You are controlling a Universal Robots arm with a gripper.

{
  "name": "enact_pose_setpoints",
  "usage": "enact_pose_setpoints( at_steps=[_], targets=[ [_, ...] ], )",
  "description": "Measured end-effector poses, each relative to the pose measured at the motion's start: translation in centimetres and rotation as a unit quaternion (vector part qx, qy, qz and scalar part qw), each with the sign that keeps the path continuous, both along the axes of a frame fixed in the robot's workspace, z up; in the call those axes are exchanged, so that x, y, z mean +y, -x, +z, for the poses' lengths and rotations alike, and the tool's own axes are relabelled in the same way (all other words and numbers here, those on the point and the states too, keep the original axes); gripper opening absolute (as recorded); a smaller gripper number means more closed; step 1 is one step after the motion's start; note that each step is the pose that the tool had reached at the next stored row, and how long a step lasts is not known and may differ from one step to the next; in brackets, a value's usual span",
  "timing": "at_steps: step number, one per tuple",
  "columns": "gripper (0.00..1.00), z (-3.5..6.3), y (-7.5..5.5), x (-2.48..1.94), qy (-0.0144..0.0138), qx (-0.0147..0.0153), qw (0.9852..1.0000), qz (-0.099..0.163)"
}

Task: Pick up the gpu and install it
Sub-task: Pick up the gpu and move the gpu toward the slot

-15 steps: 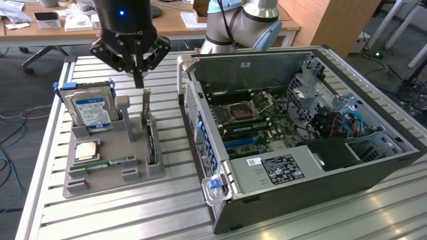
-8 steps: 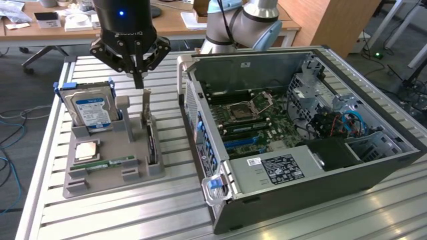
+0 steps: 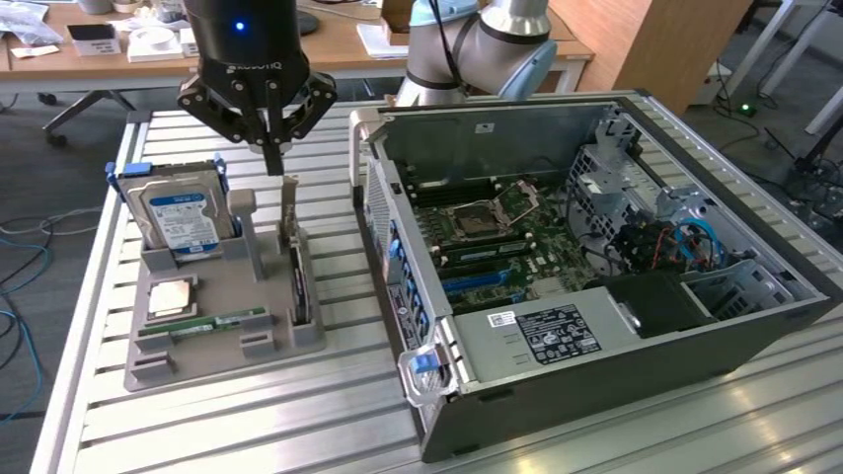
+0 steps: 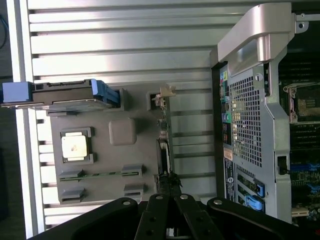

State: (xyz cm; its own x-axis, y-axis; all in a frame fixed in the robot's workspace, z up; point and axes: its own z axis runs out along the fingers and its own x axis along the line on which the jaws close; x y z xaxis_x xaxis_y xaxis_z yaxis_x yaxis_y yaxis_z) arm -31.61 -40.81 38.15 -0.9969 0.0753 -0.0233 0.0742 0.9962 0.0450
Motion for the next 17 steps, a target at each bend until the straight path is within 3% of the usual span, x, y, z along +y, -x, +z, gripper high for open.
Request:
enact_pose_setpoints(
  at_steps=[2,4,5,7,10,11,17],
  targets=[
    [0.11,0.0,0.0,0.0,0.0,0.0,1.0,0.0],
    [0.23,0.0,0.0,0.0,0.0,0.0,1.0,0.0],
    [0.23,0.0,0.0,0.0,0.0,0.0,1.0,0.0],
    [0.35,0.0,0.0,0.0,0.0,0.0,1.0,0.0],
    [0.41,0.0,0.0,0.0,0.0,0.0,1.0,0.0],
    [0.47,0.0,0.0,0.0,0.0,0.0,1.0,0.0],
    [0.47,-0.33,0.0,0.0,0.0,0.0,1.0,0.0]
  ],
)
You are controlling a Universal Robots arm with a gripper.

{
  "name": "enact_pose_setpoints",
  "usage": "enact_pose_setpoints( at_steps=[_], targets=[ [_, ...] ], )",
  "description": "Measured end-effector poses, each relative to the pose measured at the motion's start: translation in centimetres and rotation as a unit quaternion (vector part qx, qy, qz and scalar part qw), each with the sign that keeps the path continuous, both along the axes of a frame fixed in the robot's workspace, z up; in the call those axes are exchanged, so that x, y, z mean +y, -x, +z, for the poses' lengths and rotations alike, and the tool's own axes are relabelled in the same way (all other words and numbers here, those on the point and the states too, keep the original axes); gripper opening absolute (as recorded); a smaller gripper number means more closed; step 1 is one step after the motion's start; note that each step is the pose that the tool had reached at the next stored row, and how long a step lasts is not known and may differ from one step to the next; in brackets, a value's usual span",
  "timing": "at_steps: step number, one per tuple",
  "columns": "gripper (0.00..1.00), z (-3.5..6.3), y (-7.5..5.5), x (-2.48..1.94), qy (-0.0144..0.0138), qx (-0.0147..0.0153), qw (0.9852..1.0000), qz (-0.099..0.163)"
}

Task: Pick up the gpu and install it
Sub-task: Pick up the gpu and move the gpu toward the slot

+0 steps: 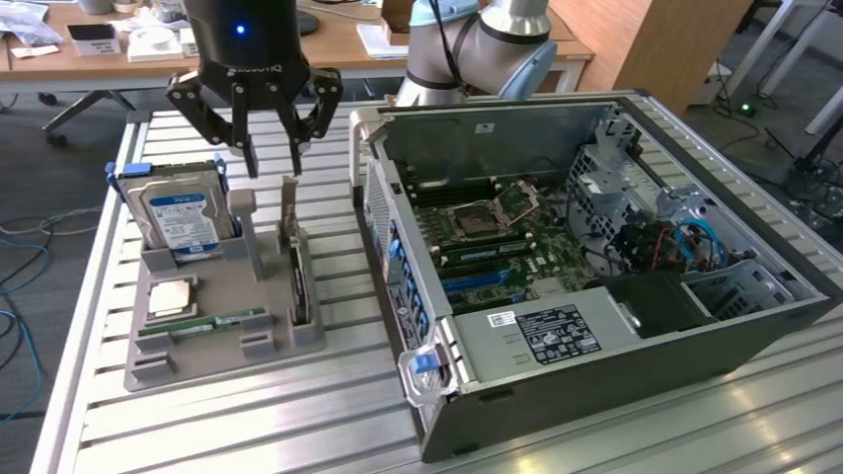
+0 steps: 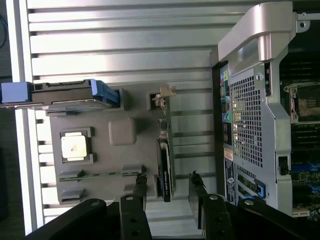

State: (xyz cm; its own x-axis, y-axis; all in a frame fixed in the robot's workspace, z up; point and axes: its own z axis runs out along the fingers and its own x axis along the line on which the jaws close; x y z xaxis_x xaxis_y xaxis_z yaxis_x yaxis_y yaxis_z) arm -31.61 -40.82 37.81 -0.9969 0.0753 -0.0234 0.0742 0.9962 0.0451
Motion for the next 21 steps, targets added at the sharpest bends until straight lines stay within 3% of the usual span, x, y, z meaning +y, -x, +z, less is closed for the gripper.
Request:
enact_pose_setpoints(
  at_steps=[21],
  targets=[
    [0.47,-2.86,0.0,0.0,-0.0018,0.0,1.0,0.0]
  ],
)
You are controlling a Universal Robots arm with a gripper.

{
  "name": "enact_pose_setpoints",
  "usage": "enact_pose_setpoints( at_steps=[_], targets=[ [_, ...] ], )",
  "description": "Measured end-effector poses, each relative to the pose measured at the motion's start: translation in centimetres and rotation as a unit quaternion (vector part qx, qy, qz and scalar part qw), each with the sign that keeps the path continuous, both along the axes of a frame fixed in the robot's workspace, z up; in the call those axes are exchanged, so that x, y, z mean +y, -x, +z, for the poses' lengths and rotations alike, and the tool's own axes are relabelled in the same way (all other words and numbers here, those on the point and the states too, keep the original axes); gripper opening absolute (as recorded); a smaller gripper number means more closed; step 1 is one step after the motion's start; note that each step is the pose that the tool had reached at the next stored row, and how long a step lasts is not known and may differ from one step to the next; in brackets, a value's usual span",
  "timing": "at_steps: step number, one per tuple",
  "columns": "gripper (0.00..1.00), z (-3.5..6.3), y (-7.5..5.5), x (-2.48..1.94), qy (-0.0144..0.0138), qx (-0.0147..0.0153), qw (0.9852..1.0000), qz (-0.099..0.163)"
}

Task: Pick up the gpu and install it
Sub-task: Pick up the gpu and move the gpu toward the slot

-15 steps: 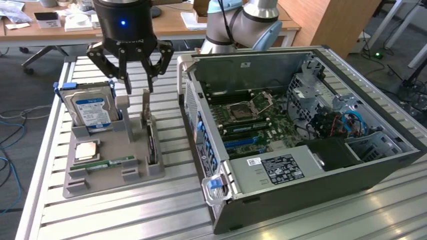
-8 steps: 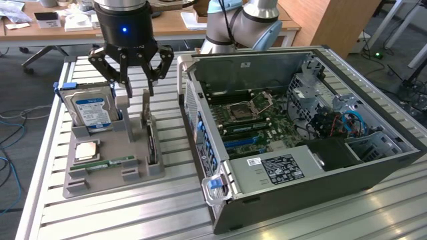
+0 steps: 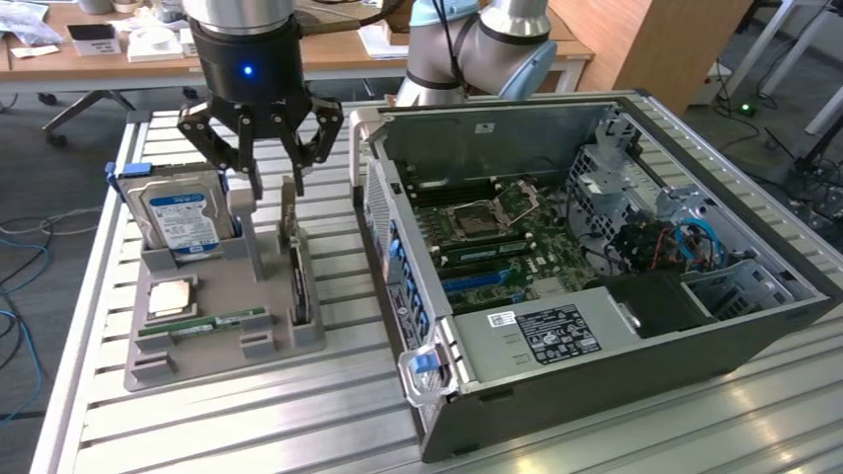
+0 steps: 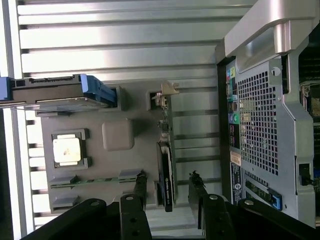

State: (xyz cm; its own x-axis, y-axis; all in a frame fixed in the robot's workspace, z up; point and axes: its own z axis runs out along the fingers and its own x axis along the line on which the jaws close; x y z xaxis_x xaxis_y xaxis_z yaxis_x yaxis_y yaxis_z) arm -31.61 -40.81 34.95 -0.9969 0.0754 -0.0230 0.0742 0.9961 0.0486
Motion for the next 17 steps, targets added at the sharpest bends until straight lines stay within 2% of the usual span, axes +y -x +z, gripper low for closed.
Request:
enact_pose_setpoints(
  at_steps=[17],
  targets=[
    [0.47,-1.54,0.0,0.0,-0.0005,0.0,1.0,0.0]
  ],
)
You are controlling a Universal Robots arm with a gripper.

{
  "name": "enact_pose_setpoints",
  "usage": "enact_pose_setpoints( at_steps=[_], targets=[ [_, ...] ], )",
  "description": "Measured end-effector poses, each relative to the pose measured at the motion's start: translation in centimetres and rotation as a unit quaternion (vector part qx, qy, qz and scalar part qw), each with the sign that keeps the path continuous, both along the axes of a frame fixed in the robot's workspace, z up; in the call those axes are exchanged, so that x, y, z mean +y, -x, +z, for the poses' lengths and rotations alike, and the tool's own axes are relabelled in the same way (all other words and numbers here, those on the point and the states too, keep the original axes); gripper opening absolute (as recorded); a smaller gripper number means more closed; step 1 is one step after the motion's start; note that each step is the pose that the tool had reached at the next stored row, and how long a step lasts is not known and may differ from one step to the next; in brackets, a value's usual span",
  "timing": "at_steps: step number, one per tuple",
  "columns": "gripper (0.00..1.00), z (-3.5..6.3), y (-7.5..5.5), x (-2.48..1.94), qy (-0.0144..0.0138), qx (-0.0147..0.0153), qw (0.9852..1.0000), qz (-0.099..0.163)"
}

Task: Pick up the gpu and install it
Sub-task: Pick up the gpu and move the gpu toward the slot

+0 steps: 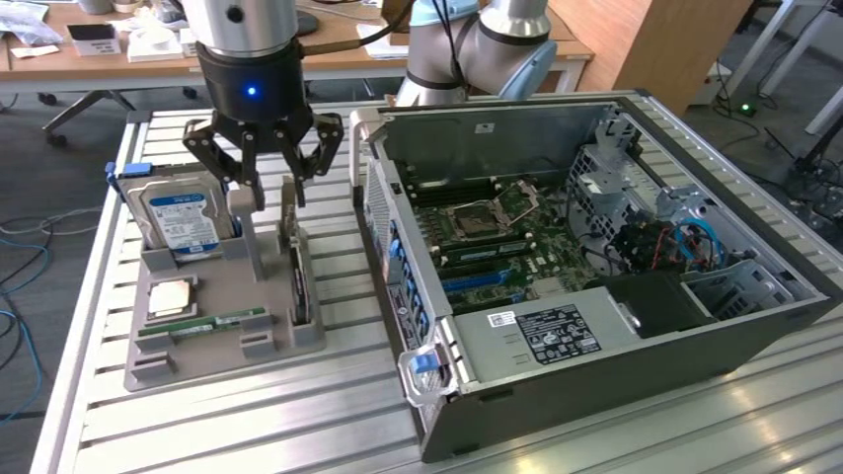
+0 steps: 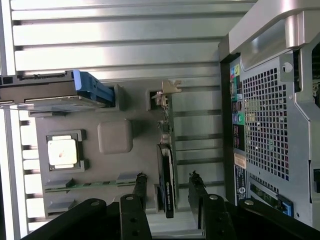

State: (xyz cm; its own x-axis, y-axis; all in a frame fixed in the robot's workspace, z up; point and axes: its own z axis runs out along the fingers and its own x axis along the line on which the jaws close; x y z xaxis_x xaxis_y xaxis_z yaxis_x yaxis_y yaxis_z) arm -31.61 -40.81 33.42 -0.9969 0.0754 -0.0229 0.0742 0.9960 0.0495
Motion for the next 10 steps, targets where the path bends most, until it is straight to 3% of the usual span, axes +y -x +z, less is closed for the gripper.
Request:
enact_pose_setpoints(
  at_steps=[10],
  targets=[
    [0.47,-0.02,0.0,0.0,0.0,0.0,1.0,0.0]
  ],
)
